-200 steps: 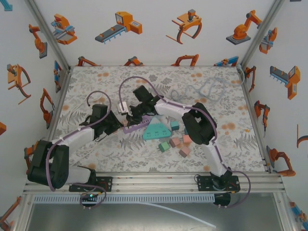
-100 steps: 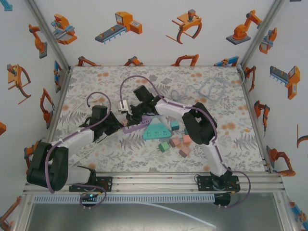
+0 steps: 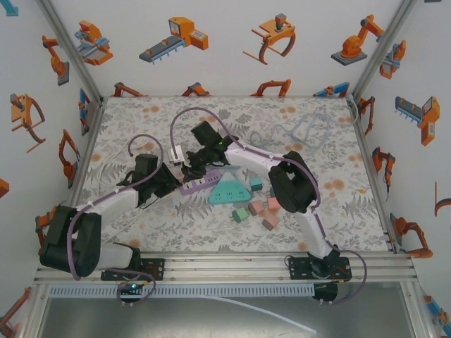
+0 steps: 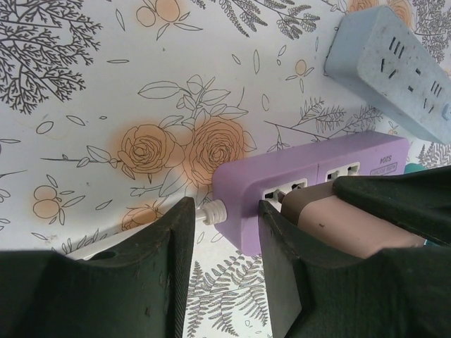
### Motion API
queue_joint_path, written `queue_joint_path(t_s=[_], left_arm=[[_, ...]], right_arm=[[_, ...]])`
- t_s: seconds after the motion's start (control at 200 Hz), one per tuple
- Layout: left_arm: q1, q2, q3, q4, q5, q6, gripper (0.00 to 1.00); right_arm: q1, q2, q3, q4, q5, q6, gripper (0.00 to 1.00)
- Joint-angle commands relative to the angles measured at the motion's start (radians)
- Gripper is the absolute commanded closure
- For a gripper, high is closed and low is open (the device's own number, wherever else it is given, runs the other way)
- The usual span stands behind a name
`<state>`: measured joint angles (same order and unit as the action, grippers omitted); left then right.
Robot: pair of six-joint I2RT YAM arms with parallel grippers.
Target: Pull the plug off the socket
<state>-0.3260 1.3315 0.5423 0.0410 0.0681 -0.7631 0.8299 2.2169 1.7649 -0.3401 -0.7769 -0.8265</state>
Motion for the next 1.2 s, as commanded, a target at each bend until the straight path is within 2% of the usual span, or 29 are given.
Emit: queue_joint_path(t_s=[0.0,0.11,0.215,0.31,0.406,0.561,0.686,0.961,1.081,1.197], left_arm=[[-0.012,0.010,-0.044,-0.149,-0.025,0.022,0.59],[-0.013,-0.018,-0.024,-0.171,-0.022,0.032,0.59],[-0.012,-0.056,0.001,-0.178,-0.011,0.042,0.58],[-0.013,-0.104,0.029,-0.187,-0.002,0.063,0.58],[-0.013,-0.151,0.061,-0.203,0.007,0.090,0.56],[-0.019,-0.232,0.114,-0.246,0.043,0.152,0.53],[-0.037,-0.309,0.145,-0.253,0.110,0.228,0.52],[-0.194,-0.456,0.227,-0.343,0.237,0.522,0.46],[-0.286,-0.489,0.238,-0.379,0.278,0.666,0.38],[-0.395,-0.503,0.229,-0.379,0.283,0.812,0.27]], right_arm=[[0.018,-0.052,0.006,0.012,-0.049,0.018,0.96],[0.017,-0.084,-0.007,0.021,-0.032,0.046,0.97],[0.015,-0.143,-0.047,0.089,0.004,0.157,0.98],[0.010,-0.223,-0.123,0.197,0.074,0.310,0.99],[0.004,-0.315,-0.202,0.278,0.196,0.499,0.99],[-0.004,-0.485,-0.307,0.281,0.389,0.758,1.00],[-0.014,-0.647,-0.431,0.280,0.464,0.936,1.00],[-0.019,-1.021,-0.822,0.314,0.637,1.378,1.00],[-0.006,-1.150,-0.989,0.313,0.654,1.545,1.00],[0.030,-1.222,-1.099,0.253,0.654,1.621,1.00]])
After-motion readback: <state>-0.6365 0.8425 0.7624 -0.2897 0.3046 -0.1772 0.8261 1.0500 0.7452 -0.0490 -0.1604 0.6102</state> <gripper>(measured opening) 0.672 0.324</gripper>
